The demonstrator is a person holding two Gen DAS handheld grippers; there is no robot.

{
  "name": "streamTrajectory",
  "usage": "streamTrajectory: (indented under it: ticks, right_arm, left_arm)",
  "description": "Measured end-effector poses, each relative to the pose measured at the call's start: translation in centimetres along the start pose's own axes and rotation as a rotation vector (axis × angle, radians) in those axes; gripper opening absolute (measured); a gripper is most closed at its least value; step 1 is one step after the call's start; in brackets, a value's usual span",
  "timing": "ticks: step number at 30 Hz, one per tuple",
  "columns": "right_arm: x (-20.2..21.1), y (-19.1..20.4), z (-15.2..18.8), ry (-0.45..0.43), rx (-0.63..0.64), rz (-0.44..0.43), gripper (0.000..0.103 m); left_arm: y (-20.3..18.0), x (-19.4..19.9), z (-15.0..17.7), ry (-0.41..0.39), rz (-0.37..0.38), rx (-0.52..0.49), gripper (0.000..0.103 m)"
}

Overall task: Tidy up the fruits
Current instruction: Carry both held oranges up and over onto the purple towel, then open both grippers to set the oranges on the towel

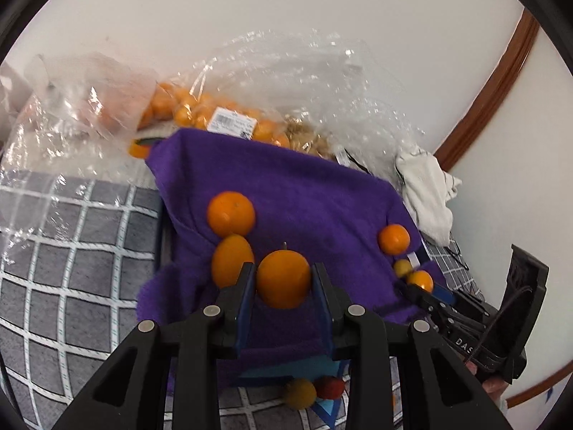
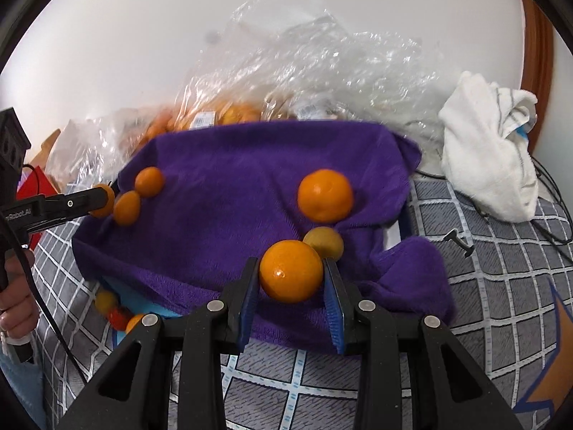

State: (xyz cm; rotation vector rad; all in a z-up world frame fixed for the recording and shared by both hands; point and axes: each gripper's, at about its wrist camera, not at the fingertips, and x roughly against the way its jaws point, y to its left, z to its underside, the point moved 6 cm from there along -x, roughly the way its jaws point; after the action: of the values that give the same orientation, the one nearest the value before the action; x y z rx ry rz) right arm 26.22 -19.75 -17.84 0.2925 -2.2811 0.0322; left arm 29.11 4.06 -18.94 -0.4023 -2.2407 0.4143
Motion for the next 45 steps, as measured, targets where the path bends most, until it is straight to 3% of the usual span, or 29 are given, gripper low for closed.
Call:
streamTrajectory:
  ticks: [9,13,21,27,34,40,45]
  right_arm:
    - [-0.2,0.2,-0.1,0.004,-0.008,-0.007,0.035]
    - [0.4,0.0,-0.2,-0.012,-0.016,-0.012,0.043]
    - [4.0,-0.5,-1.2,-0.113,-0.035,0.060,0.052]
    - [5.8,0.0,-0.6,-0.096,-0.075,0.060,0.055]
    - [8.2,0.9,1.0,-0.091,-0.099,0.084,0.055]
    - [9.4,3.4,2.3,-0.082,-0.081,0.051,0.055]
    - [8.6,6.7,4.4,-0.055,-0.028,-0.007,0.055]
  left_arm:
    - [-0.3,-1.7,1.3,0.070,-0.059,-0.031,0.030]
    - [-0.2,-2.1,1.5,0.077,-0.089,-0.048,0.030]
    - [-0.7,-2.5,2.0,0.078,-0.139,-0.099,0.030]
    - [-1.0,-2.2,1.9,0.078,-0.144,-0.101,0.037]
    - [-2.2,1.0,0.7,-0.010,-0.116,-0.117,0.037]
    - [-1.0,5.2,1.5,-0.074,-0.170,-0.087,0.037]
    - [1.3,7.5,3.4,-0.071,-0.220,-0.051,0.037]
